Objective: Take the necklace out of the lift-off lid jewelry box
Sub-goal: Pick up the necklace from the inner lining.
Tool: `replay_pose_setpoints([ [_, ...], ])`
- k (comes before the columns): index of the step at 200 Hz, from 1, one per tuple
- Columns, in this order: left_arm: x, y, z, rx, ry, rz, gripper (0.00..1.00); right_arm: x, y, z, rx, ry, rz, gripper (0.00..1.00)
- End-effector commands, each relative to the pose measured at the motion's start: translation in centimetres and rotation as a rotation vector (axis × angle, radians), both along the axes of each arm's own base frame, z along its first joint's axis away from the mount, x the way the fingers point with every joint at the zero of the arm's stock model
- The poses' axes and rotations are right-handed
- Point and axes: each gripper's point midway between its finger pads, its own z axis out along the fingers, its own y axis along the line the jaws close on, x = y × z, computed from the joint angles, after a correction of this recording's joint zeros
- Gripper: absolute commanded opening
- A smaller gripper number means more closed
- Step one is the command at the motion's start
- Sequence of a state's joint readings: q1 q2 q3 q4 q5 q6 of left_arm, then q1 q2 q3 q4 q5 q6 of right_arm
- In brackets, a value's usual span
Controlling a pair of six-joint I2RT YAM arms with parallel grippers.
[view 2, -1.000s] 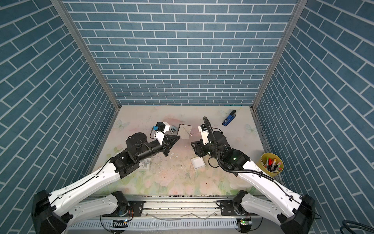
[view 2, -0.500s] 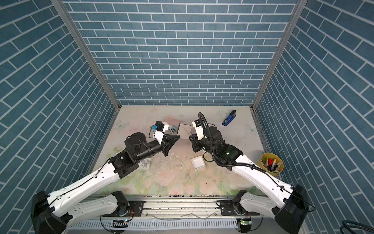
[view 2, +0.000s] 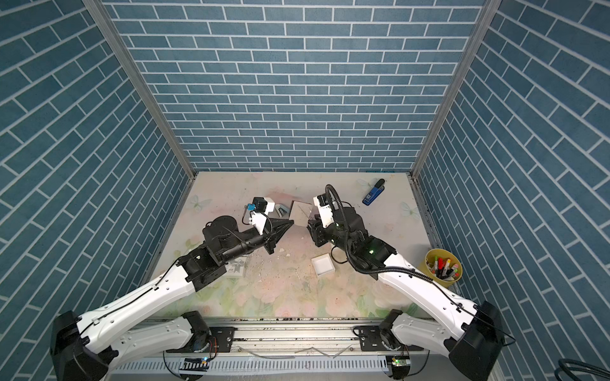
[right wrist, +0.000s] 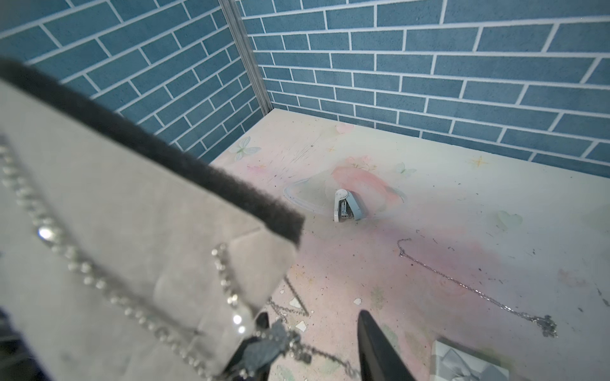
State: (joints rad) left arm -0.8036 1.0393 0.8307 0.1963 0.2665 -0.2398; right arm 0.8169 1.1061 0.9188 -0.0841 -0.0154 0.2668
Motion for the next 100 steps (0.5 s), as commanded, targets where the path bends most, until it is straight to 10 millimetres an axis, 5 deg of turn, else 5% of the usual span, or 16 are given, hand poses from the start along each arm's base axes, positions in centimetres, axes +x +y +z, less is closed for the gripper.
replay_pose_setpoints([
  [1, -0.3, 0.2, 1.5, -0.037, -0.021, -0.001, 0.0, -0.2, 0.2, 0.8, 0.008, -0.069, 0.034, 0.47],
  [15, -0.3, 0.2, 1.8, -0.046, -0.026, -0.001, 0.0, -0.4, 0.2, 0.8, 0.009, -0.081, 0.042, 0.44],
  [41, -0.2, 0.2, 1.6, -0.049, -0.024, 0.002, 0.0, -0.5, -0.1, 0.8, -0.004, -0.091, 0.044, 0.2],
  [100, -0.2, 0.3, 0.7, -0.05, -0.008, 0.007, 0.0, -1.1, -2.1, 1.3, 0.005, -0.141, -0.005, 0.0],
])
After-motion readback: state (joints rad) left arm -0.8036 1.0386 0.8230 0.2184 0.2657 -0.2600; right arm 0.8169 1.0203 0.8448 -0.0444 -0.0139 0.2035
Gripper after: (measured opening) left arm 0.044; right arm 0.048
